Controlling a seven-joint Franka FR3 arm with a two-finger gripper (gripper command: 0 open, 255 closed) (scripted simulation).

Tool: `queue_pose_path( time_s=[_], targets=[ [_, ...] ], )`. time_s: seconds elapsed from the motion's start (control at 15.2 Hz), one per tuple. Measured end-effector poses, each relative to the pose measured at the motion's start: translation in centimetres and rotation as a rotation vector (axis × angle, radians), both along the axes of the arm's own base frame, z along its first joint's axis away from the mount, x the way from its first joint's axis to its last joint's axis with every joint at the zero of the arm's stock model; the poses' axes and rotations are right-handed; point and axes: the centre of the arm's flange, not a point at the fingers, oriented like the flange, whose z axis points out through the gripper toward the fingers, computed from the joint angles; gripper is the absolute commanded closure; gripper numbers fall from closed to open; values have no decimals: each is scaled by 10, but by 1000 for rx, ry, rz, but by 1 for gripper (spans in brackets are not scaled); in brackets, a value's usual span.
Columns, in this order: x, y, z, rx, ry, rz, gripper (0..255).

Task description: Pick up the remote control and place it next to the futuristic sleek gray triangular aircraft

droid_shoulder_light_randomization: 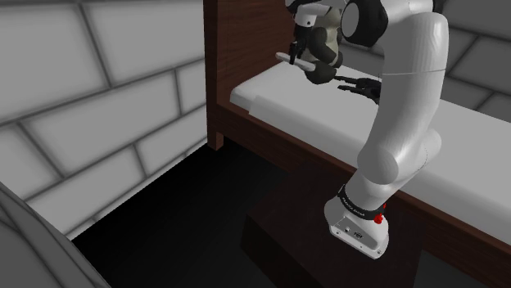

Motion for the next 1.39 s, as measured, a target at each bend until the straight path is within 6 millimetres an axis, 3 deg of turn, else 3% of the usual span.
queue_pose_path(
  time_s=[0.66, 0.86, 1.39],
  targets=[
    [0, 0, 50, 0, 0, 0, 255],
    [-26, -4, 52, 0, 1, 0, 255],
    [-130, -24, 56, 0, 0, -1, 255]
  ],
)
